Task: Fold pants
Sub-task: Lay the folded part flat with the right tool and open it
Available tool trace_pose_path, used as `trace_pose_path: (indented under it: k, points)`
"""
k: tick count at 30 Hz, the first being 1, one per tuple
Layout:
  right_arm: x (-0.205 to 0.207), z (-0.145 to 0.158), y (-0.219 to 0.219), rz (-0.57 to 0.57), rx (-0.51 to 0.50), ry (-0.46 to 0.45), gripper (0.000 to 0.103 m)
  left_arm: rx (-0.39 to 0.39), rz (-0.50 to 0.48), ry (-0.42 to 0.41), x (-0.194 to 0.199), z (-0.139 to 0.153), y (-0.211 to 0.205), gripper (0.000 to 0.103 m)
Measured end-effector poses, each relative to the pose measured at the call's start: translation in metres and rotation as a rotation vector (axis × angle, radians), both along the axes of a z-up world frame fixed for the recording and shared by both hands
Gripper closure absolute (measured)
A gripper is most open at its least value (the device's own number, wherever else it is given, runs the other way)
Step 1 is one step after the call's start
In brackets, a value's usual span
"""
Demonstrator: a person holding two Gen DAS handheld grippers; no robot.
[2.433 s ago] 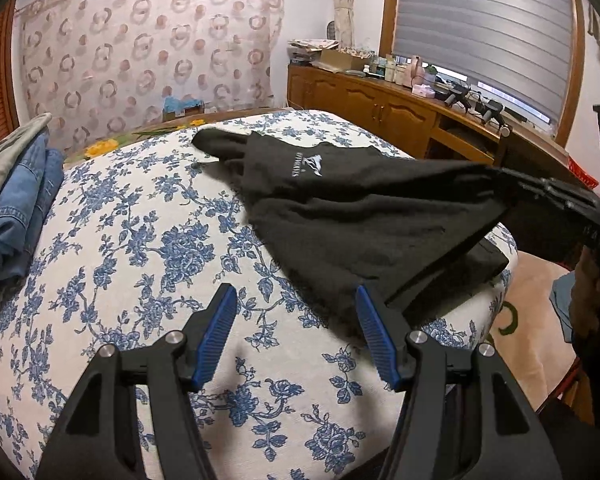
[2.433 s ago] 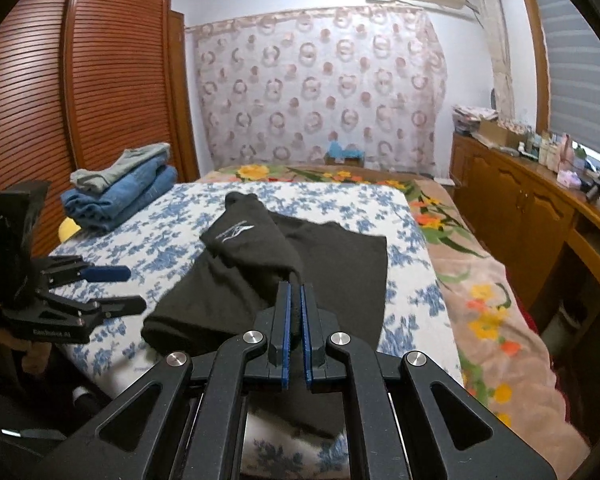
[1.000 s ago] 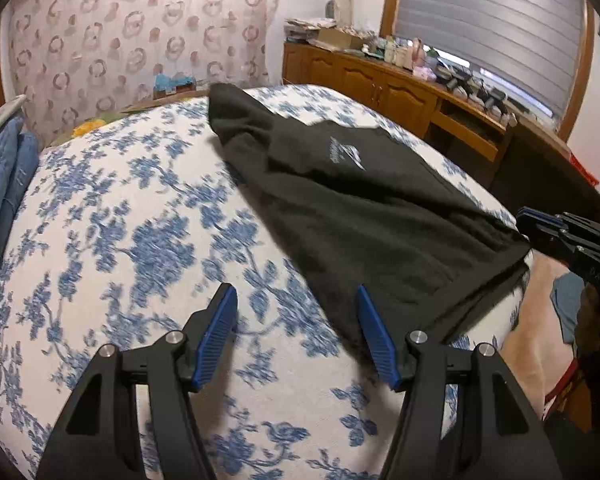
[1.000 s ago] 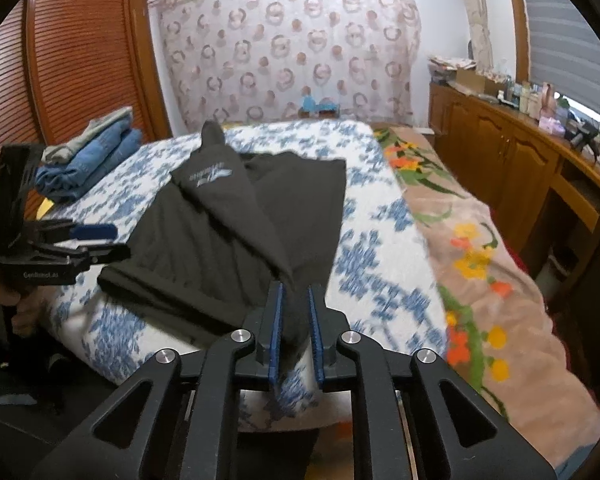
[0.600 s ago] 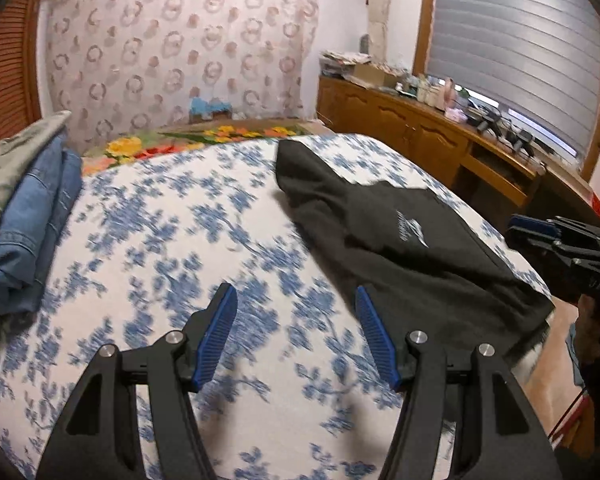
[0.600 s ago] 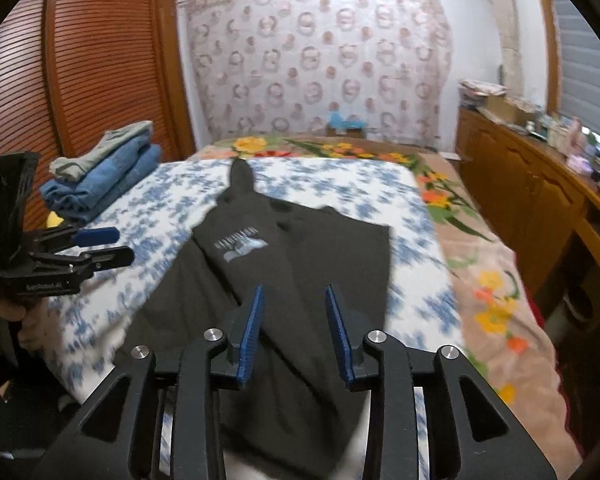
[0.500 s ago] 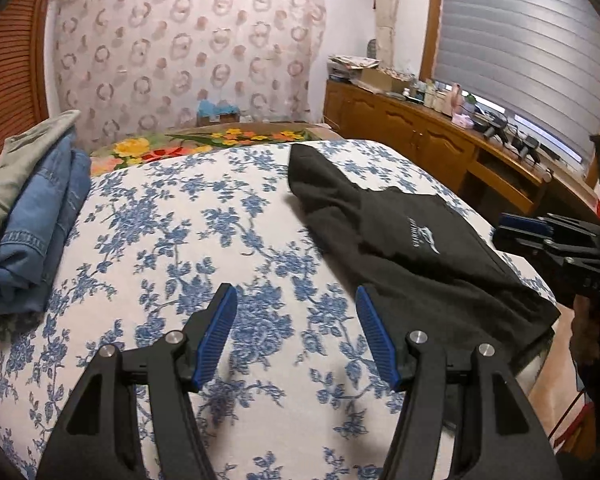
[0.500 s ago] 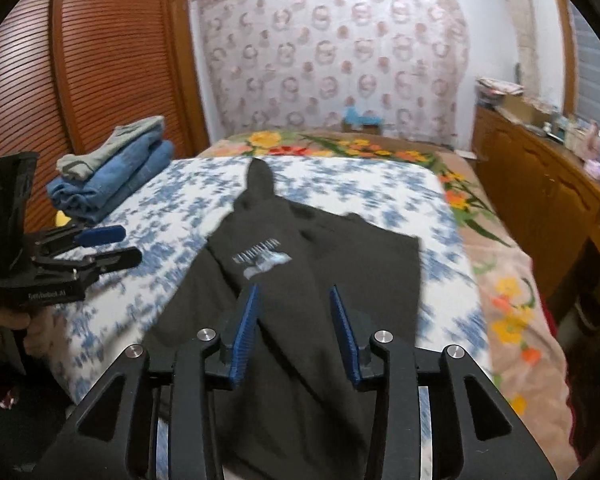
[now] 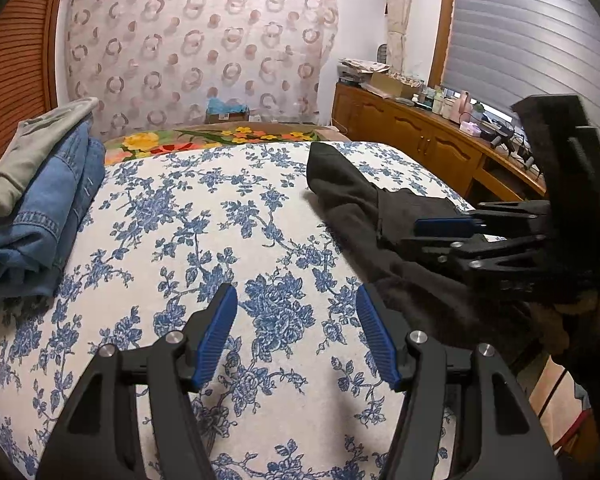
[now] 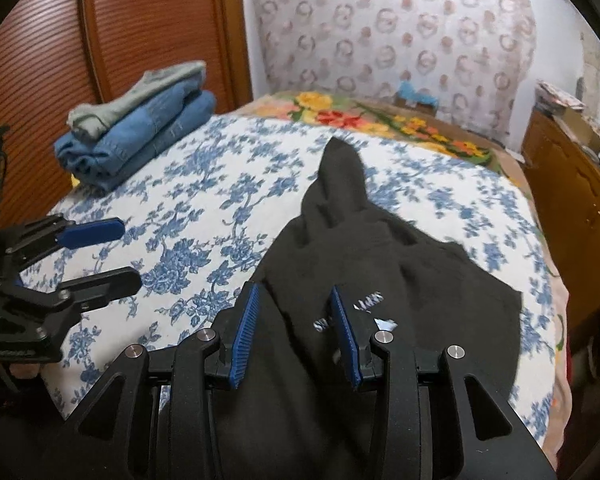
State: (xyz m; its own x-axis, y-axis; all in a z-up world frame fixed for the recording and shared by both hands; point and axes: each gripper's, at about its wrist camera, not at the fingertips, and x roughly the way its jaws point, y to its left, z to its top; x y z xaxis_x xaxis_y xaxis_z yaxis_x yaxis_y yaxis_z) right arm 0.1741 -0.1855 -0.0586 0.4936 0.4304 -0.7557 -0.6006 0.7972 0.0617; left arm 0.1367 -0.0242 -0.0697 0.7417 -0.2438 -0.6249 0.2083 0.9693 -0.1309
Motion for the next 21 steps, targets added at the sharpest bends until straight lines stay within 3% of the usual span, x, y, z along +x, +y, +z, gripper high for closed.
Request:
trace_pose_path:
  k: [9,11,12,15,21]
  points:
    - [0.016,-0.022,0.004,-0.012,-0.052,0.049,0.066,0.002,-0.017,0.024,0.0,-0.011,-0.006,0.042]
    - [0.017,-0.022,0.001,-0.017,-0.038,0.049,0.075,0.008,-0.023,0.026,-0.001,-0.012,-0.009,0.042]
    - [0.016,-0.02,0.0,-0.017,-0.025,0.048,0.085,0.012,-0.027,0.025,-0.001,-0.013,-0.011,0.042]
    - [0.017,-0.011,-0.009,-0.015,0.053,0.052,0.098,0.02,-0.036,0.025,-0.002,-0.013,-0.016,0.042]
    - [0.019,0.012,-0.026,-0.052,0.103,0.012,0.101,0.028,-0.07,0.028,-0.004,-0.011,-0.028,0.042]
